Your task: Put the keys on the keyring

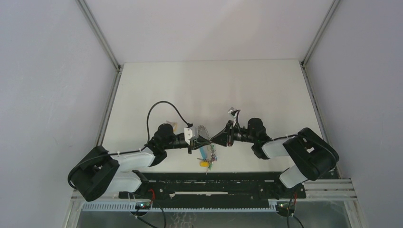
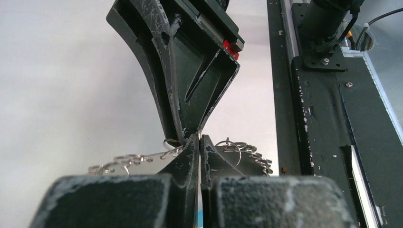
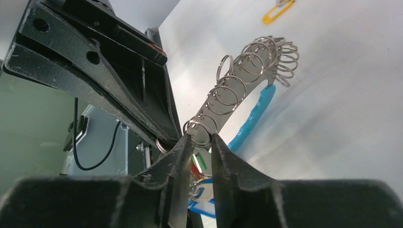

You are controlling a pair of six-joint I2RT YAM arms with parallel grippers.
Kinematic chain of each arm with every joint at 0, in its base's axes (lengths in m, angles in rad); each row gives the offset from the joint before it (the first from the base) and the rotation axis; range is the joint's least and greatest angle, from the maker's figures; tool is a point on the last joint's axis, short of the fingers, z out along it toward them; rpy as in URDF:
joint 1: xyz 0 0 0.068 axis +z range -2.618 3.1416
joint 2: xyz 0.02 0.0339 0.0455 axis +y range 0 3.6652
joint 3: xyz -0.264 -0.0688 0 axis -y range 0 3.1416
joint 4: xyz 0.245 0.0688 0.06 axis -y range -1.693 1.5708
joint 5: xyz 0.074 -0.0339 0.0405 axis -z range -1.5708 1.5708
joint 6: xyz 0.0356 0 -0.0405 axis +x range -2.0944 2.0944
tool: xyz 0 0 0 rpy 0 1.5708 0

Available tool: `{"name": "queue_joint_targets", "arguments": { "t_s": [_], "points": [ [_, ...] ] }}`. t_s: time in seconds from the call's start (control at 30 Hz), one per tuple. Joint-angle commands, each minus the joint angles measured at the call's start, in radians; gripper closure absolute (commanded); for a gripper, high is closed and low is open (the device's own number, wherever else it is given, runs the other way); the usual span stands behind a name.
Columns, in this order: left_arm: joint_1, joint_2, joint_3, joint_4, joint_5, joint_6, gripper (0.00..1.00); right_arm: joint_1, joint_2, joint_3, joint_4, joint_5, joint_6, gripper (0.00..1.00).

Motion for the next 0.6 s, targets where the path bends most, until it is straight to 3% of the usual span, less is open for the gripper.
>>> {"name": "queue_joint_targets", "arguments": {
  "t_s": [0.0,0.1,0.27,0.37,0.57],
  "points": [
    [-0.003,0.006,0.054,0.076,0.011,-0.016,1.00,0.007,0.036,0.034,0.183,-0.088,0.073,0.83],
    [-0.003,0.005,0.052,0.076,-0.001,-0.015,1.00,0.000,0.048,0.033,0.230,-0.107,0.087,1.00],
    [-0.002,-0.017,0.046,0.058,-0.026,-0.006,0.99,-0.023,0.001,0.042,0.186,-0.128,0.032,1.00],
    [-0.003,-0.032,0.043,0.056,-0.030,-0.016,0.88,-0.031,-0.060,0.062,0.063,-0.137,-0.062,1.00],
    [-0.002,-0.070,0.005,0.127,-0.117,-0.101,0.66,-0.020,-0.186,0.158,-0.343,-0.124,-0.363,1.00]
  ]
}}
